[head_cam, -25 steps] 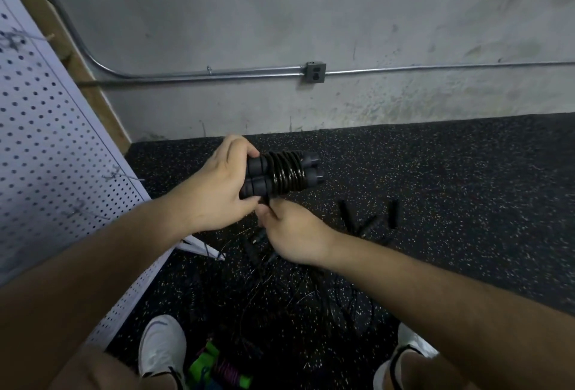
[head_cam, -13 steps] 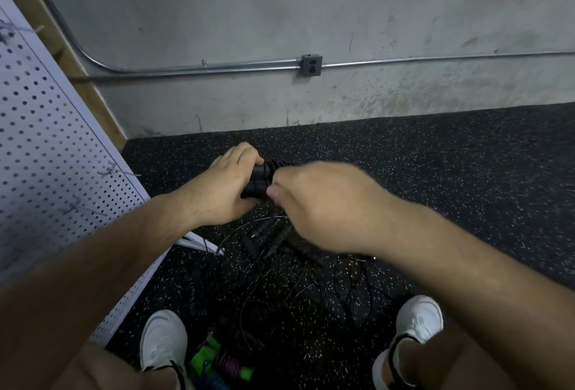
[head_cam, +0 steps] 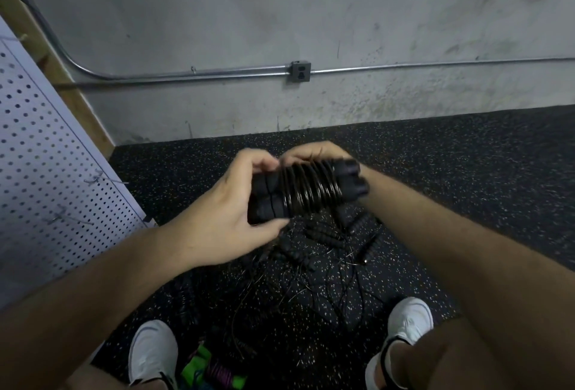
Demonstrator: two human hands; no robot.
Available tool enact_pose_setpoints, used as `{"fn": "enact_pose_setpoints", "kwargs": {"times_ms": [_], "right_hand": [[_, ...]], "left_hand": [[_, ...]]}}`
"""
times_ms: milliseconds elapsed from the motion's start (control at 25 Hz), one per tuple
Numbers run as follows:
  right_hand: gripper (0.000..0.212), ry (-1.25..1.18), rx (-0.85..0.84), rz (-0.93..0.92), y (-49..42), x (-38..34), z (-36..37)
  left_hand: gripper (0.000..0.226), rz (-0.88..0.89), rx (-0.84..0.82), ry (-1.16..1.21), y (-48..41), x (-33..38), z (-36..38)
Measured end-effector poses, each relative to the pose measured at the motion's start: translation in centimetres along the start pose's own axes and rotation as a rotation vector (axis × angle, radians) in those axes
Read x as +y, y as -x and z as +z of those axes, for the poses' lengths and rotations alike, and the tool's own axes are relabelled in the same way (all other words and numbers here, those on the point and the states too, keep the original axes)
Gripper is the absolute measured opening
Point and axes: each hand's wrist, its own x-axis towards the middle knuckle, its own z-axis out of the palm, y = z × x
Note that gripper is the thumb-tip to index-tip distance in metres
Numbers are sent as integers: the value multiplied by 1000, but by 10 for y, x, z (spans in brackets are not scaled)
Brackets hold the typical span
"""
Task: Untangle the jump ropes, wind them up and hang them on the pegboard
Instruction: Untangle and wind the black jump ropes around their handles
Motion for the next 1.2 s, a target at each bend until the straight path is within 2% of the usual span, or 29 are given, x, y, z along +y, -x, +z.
{"fn": "enact_pose_setpoints", "kwargs": {"times_ms": [80, 200, 360, 400, 560, 720, 800, 960, 1200], "right_hand": [[24, 149, 118, 125, -1, -2, 28], [11, 311, 243, -72, -5, -13, 68], [5, 372, 451, -173, -5, -29, 79], [10, 374, 482, -189, -2, -31, 79], [48, 394, 477, -231, 5, -32, 83], [65, 436, 408, -313, 13, -31, 79], [62, 400, 404, -351, 13, -31, 75], [49, 425, 528, -478, 8, -31, 70], [49, 599, 658, -634, 1, -35, 68]], "left_hand": [[78, -122, 118, 5, -8, -7, -2], [79, -259, 171, -61, -20, -27, -6], [70, -266, 187, -1, -24, -32, -3], [67, -273, 207, 23, -24, -30, -3], [76, -386, 233, 184, -24, -23, -10], [70, -408, 238, 342, -24, -19, -18], [63, -404, 261, 423, -23, -18, -20], [57, -402, 245, 600, -21, -16, -16], [68, -385, 200, 853, -21, -10, -14]]}}
